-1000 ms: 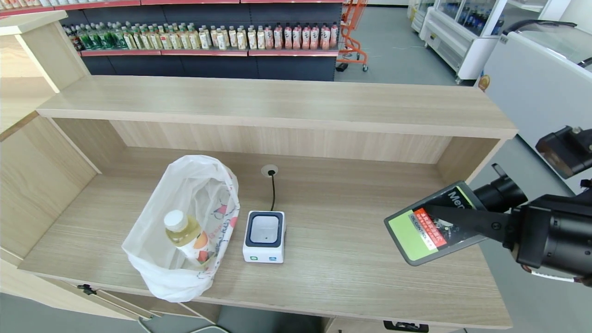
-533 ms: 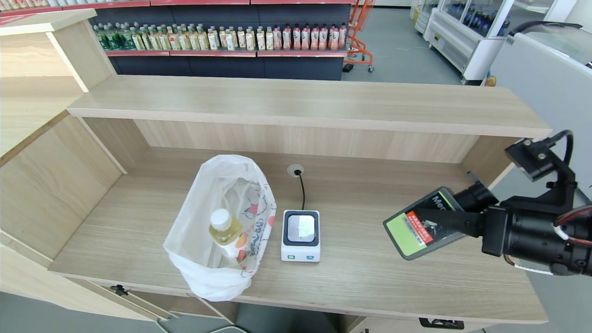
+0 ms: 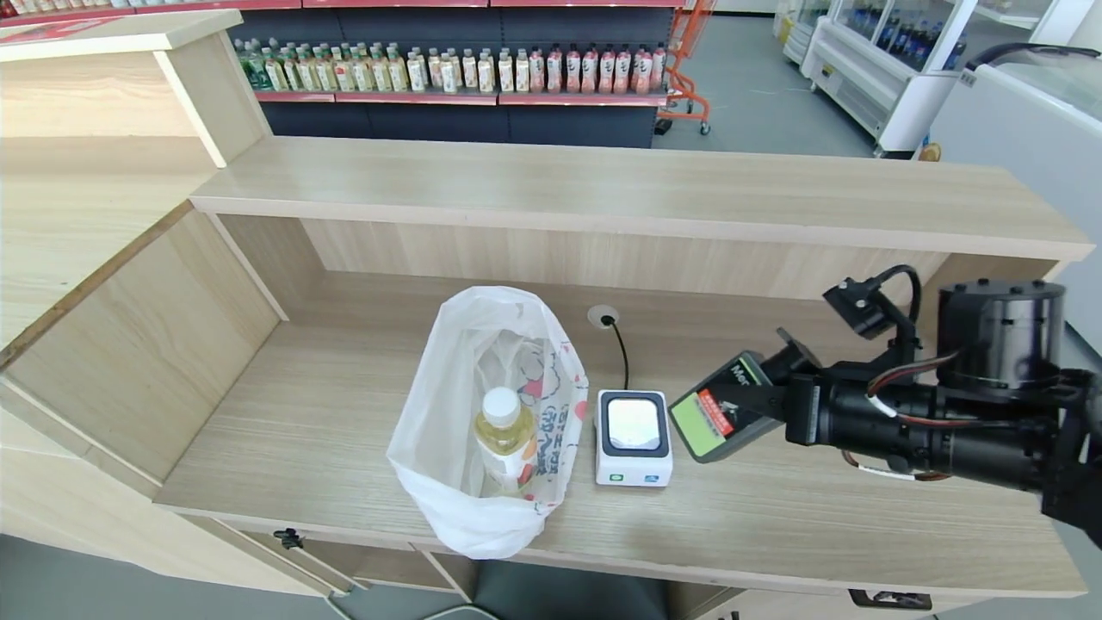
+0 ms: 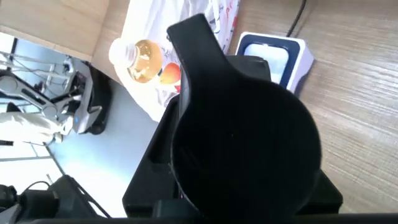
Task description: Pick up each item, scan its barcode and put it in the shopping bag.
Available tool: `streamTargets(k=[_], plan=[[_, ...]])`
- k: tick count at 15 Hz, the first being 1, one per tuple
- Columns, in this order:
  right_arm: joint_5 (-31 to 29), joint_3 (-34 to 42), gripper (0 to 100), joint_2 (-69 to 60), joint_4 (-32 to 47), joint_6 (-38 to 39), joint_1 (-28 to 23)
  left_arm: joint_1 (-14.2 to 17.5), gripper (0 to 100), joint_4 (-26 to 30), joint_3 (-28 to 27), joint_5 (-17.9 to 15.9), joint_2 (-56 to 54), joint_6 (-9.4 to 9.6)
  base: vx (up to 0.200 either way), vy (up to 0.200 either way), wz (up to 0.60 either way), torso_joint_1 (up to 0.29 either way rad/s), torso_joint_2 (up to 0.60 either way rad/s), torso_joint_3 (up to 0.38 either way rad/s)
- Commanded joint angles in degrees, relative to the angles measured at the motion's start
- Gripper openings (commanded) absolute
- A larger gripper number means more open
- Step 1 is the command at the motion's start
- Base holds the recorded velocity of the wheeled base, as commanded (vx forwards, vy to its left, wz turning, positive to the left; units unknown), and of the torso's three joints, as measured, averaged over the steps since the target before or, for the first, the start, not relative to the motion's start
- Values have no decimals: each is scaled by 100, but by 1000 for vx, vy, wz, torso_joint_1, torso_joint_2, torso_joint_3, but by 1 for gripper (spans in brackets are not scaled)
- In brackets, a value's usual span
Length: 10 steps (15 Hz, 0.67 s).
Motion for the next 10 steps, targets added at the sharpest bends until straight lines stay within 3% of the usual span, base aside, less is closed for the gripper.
streamTargets(k=[1,10], plan=[[-6,-97,0,825,-172,-204,-89,3,100,-7,0,-2,9,-2,0,0,0,0,0,0],[3,-764,0,1678,-426,-195,78,3,100,-7,0,-2,9,-11,0,0,0,0,0,0]])
